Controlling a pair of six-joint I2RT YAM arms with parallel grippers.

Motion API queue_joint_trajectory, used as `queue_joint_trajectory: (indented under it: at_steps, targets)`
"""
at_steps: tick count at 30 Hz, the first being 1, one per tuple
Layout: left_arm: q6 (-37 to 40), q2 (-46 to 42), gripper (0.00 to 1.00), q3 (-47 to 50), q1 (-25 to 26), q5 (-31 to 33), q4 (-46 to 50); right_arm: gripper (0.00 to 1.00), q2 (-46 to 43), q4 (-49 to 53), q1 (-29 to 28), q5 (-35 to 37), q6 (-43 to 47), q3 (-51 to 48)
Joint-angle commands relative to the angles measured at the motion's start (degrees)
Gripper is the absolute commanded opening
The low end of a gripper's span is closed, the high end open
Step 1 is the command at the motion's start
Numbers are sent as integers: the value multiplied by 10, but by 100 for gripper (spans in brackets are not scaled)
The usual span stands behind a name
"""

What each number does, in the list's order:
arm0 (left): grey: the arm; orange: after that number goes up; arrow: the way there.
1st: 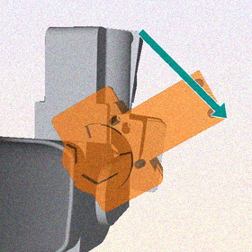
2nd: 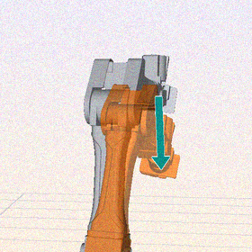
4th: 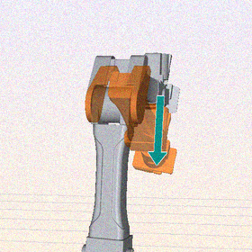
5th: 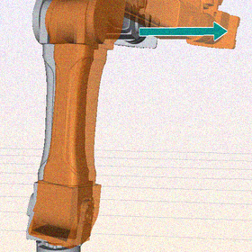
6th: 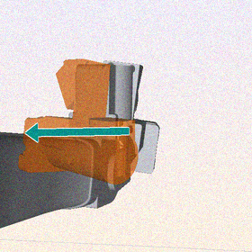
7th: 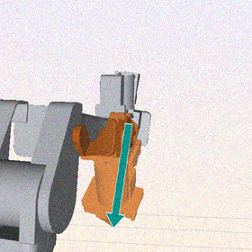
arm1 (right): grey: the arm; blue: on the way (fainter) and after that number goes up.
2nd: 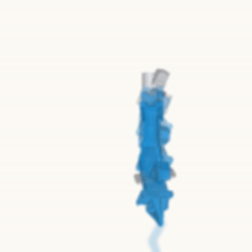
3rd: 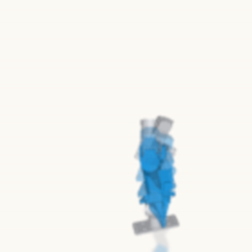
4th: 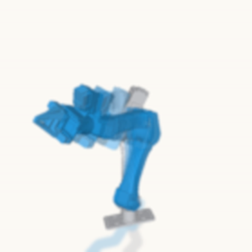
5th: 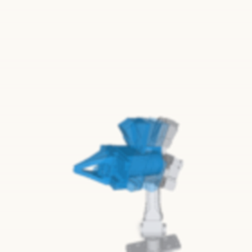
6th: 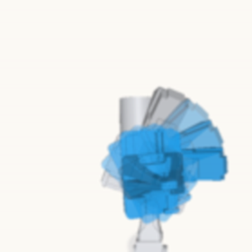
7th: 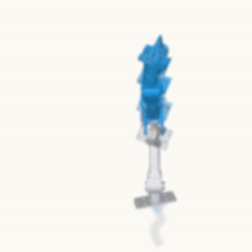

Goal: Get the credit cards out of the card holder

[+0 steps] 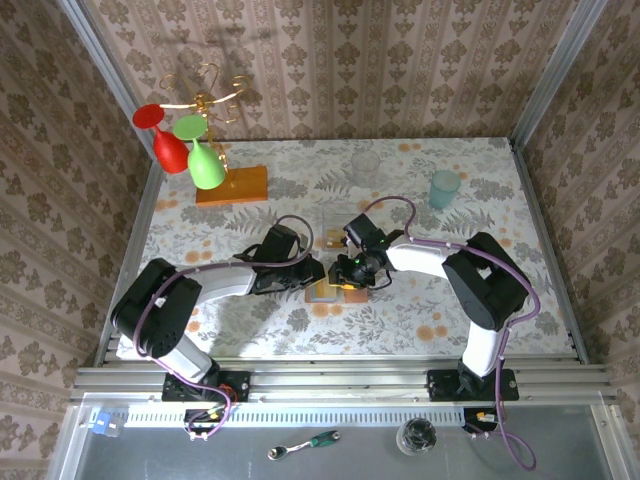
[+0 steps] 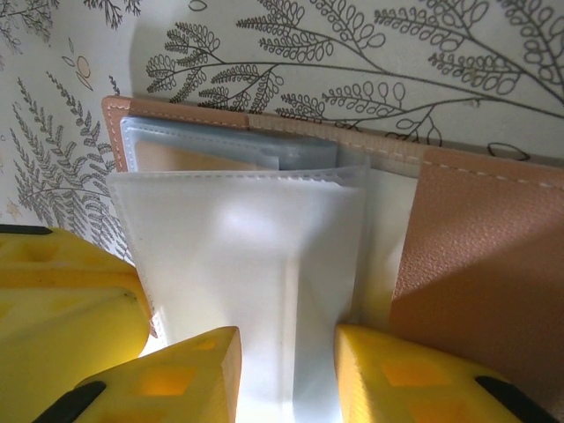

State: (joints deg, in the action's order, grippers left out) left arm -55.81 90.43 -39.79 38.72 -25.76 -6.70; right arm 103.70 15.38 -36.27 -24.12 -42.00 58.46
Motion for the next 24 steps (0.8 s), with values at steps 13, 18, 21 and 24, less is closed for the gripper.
queue_joint_trajectory:
  at_steps: [13,18,21,24]
  targets:
    - [-10,-1,17,-27,11,-10,0,35,-75,45,11,38,17,-22]
    - [-8,1,21,-43,18,-9,9,35,-97,64,21,55,27,-32]
    - [-8,7,24,-55,22,-10,9,35,-111,79,27,69,35,-37]
    - [-9,16,25,-66,26,-12,11,35,-127,97,31,85,43,-41]
